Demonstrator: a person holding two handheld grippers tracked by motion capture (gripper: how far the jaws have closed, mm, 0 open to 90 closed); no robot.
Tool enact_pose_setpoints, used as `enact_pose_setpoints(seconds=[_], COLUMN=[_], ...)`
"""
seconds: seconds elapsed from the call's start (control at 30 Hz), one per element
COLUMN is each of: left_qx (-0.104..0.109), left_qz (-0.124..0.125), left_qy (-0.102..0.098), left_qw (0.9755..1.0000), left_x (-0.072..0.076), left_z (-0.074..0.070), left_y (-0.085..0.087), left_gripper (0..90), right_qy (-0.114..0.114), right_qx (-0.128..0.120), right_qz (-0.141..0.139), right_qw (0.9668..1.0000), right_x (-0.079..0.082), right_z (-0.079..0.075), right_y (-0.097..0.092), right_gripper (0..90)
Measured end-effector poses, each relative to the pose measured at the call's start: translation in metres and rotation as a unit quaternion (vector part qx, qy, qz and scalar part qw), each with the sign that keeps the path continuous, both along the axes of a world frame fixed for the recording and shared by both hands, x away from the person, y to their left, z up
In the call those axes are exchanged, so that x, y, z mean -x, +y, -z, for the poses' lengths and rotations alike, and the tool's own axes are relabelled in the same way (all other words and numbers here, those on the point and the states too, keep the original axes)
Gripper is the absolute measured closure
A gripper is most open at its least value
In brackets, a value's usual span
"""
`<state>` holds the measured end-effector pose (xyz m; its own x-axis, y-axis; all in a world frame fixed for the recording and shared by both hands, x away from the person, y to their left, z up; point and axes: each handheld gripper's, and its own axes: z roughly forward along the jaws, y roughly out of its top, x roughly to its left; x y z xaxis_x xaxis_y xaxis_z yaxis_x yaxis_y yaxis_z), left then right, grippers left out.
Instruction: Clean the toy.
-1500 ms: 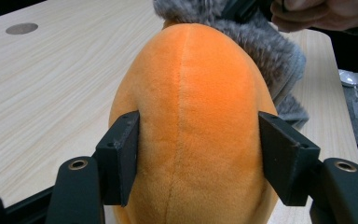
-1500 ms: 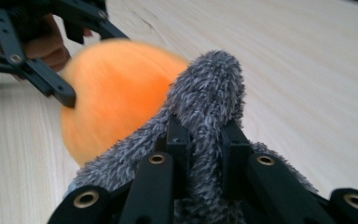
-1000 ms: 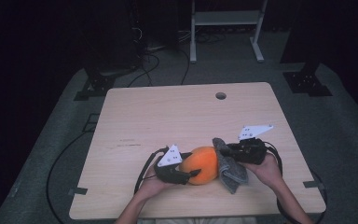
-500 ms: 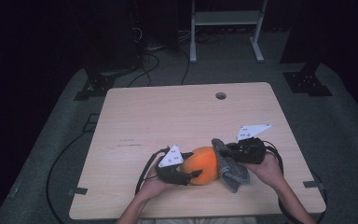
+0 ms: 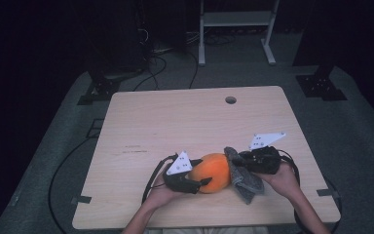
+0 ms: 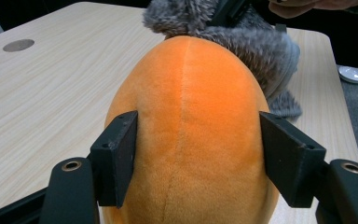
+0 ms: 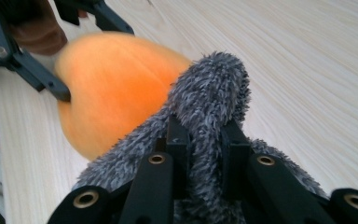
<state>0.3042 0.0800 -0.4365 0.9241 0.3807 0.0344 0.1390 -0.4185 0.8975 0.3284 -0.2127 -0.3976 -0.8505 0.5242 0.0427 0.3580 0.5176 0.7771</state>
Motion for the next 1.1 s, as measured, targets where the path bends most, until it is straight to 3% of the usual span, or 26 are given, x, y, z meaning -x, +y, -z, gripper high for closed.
enact_pose_setpoints(seconds=[0.07, 0.2, 0.3, 0.37, 0.4, 0.43, 0.5, 0.53, 0.67, 0.83, 0.93, 1.0, 1.07, 1.1], left_qx=[0.001, 0.000, 0.000, 0.004, 0.000, 0.001, 0.017, 0.019, -0.001, -0.002, -0.012, -0.017, -0.017, -0.015], left_qz=[-0.002, -0.002, -0.003, -0.002, -0.016, -0.016, -0.007, -0.008, -0.002, 0.005, 0.007, 0.009, 0.008, 0.009], left_qy=[0.000, -0.002, 0.005, 0.015, 0.022, 0.044, 0.086, 0.086, 0.052, 0.043, 0.025, 0.015, 0.013, 0.014], left_qw=[1.0000, 1.0000, 1.0000, 0.9999, 0.9996, 0.9989, 0.9961, 0.9961, 0.9986, 0.9991, 0.9996, 0.9997, 0.9997, 0.9997], left_x=[0.000, 0.001, -0.001, -0.004, -0.006, -0.010, -0.016, -0.016, -0.009, -0.006, -0.003, -0.001, 0.000, 0.000], left_z=[0.000, 0.000, -0.002, -0.005, -0.005, -0.004, 0.001, 0.002, -0.001, -0.001, -0.003, -0.003, -0.003, -0.003], left_y=[-0.001, -0.003, -0.001, 0.004, 0.005, 0.007, 0.010, 0.010, 0.006, 0.005, 0.000, -0.003, -0.003, -0.002], left_gripper=[32.2, 32.2, 26.1, 17.7, 15.0, 10.3, 14.0, 24.0, 30.9, 32.0, 32.6, 33.1, 33.2, 33.2], right_qy=[0.001, -0.008, -0.015, -0.002, 0.003, 0.005, 0.009, 0.007, 0.008, 0.019, 0.019, 0.010, 0.004, 0.002], right_qx=[-0.012, -0.060, -0.047, -0.042, -0.048, -0.047, -0.049, -0.039, -0.027, -0.009, -0.028, -0.044, -0.055, -0.047], right_qz=[-0.001, -0.035, -0.046, -0.042, -0.039, -0.033, -0.030, -0.026, -0.025, 0.001, -0.001, -0.018, -0.034, -0.035], right_qw=[0.9999, 0.9976, 0.9977, 0.9983, 0.9981, 0.9983, 0.9983, 0.9989, 0.9993, 0.9998, 0.9994, 0.9988, 0.9979, 0.9983], right_x=[0.004, 0.013, 0.013, 0.009, 0.007, 0.006, 0.005, 0.004, 0.003, -0.002, 0.002, 0.007, 0.010, 0.010], right_z=[-0.002, -0.013, -0.013, -0.006, -0.003, -0.002, -0.001, -0.002, -0.003, 0.004, -0.001, -0.008, -0.014, -0.014], right_y=[-0.002, 0.009, 0.018, 0.017, 0.015, 0.012, 0.007, 0.006, 0.005, -0.009, -0.011, -0.005, 0.001, 0.003], right_gripper=[77.1, 76.9, 76.9, 77.1, 77.1, 77.1, 77.1, 77.1, 77.1, 77.1, 77.1, 77.1, 77.0, 77.0])
